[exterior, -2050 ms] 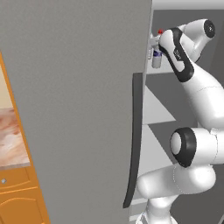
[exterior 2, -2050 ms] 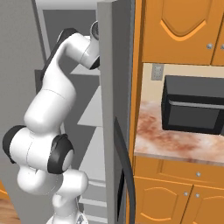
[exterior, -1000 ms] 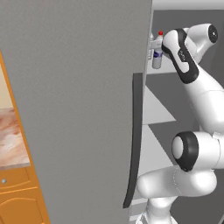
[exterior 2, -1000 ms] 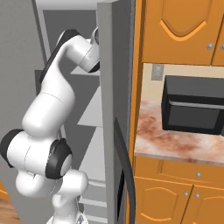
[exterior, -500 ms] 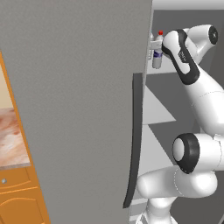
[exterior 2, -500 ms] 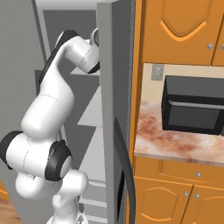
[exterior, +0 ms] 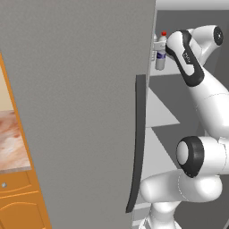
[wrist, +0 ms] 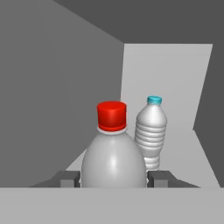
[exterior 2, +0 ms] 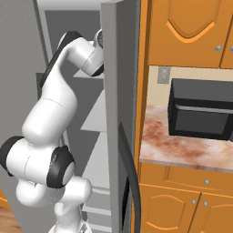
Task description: Take the bottled waters from the counter and place them in the freezer to freeze. Close the freezer door after placing the bottles.
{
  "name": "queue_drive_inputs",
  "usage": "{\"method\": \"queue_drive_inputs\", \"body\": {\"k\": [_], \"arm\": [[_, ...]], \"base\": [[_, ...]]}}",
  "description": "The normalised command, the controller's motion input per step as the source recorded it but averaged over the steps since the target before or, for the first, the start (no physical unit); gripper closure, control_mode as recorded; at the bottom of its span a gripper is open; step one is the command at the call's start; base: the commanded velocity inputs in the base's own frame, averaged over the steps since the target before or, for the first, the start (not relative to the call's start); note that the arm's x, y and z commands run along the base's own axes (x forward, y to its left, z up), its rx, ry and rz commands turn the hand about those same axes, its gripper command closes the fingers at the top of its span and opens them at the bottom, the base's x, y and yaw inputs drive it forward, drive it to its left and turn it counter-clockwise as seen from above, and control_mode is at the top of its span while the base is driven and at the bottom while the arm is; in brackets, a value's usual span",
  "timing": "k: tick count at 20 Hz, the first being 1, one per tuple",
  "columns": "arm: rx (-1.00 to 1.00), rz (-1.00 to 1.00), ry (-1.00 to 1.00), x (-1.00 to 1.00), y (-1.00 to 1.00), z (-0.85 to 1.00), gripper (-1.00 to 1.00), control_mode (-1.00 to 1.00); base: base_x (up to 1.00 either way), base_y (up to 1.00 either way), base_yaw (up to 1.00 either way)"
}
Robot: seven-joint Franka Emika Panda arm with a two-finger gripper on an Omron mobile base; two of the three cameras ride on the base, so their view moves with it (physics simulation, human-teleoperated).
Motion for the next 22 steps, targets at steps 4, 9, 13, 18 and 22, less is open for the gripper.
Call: {"method": "queue_drive_inputs", "body": {"k": [4, 9, 13, 18, 22], "arm": [[0.0, 0.0, 0.0, 0.0, 0.0, 0.0, -1.0, -1.0], [0.0, 0.0, 0.0, 0.0, 0.0, 0.0, -1.0, -1.0], [0.0, 0.0, 0.0, -0.02, 0.0, 0.01, -1.0, -1.0], [0.0, 0.0, 0.0, -0.21, 0.0, 0.07, -1.0, -1.0], [0.0, -0.03, 0.0, -0.49, 0.0, 0.11, -1.0, -1.0]], "base": [[0.0, 0.0, 0.0], [0.0, 0.0, 0.0], [0.0, 0.0, 0.0], [0.0, 0.0, 0.0], [0.0, 0.0, 0.0]]}}
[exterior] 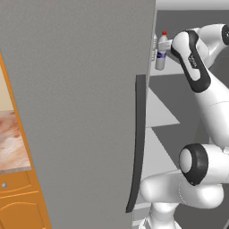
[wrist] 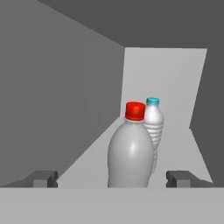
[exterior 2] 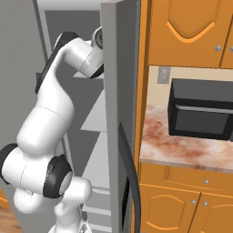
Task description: Take the bottled waters from the counter and place them in the freezer to freeze. Close the freezer door after placing the bottles.
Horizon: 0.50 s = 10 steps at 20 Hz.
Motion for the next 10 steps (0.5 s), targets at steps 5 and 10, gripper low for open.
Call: {"method": "queue_drive_inputs", "body": {"k": [5, 10], "arm": [[0.0, -0.1, 0.0, -0.61, 0.08, 0.02, -1.0, -1.0], [0.0, -0.19, 0.0, -0.74, 0.09, 0.01, -1.0, -1.0]], "base": [[0.0, 0.0, 0.0], [0.0, 0.0, 0.0]]}}
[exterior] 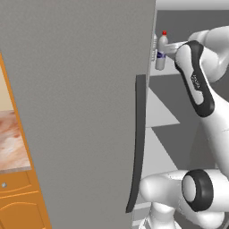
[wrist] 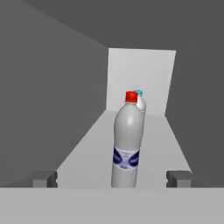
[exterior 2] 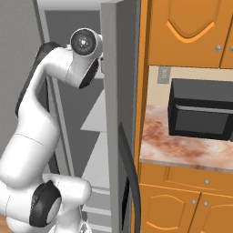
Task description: Take the bottled waters from the counter and place them in the freezer to freeze. Close the freezer door after placing the bottles.
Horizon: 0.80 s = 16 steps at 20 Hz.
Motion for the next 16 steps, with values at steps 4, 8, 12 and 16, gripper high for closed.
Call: {"method": "queue_drive_inputs", "body": {"k": [4, 8, 12, 16], "arm": [[0.01, -0.25, 0.0, -0.83, 0.08, 0.0, -1.0, -1.0], [0.03, -0.26, 0.0, -0.86, 0.02, 0.08, -1.0, -1.0], [0.01, -0.1, -0.02, -0.58, 0.17, 0.07, -1.0, -1.0], [0.05, -0.03, 0.0, -0.57, 0.06, 0.0, -1.0, -1.0]], "base": [[0.0, 0.0, 0.0], [0.0, 0.0, 0.0], [0.0, 0.0, 0.0], [0.0, 0.0, 0.0]]}}
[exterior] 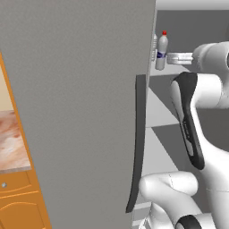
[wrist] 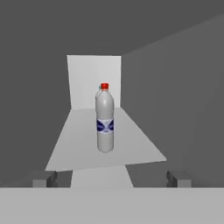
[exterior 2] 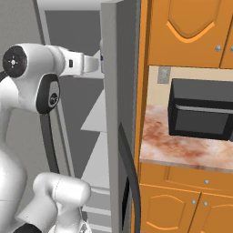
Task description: Take the bottled waters from the counter and place them in the freezer to freeze. Close the freezer door after placing the bottles.
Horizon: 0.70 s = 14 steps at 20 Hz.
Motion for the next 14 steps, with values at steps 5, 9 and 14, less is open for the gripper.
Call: {"method": "queue_drive_inputs", "body": {"k": [5, 9, 14], "arm": [[0.06, 0.0, 0.01, -0.74, 0.06, -0.01, -1.0, -1.0], [0.05, 0.01, 0.02, -0.77, 0.07, -0.03, -1.0, -1.0], [0.01, 0.02, 0.02, -0.74, 0.15, -0.08, -1.0, -1.0]], "base": [[0.0, 0.0, 0.0], [0.0, 0.0, 0.0], [0.0, 0.0, 0.0]]}}
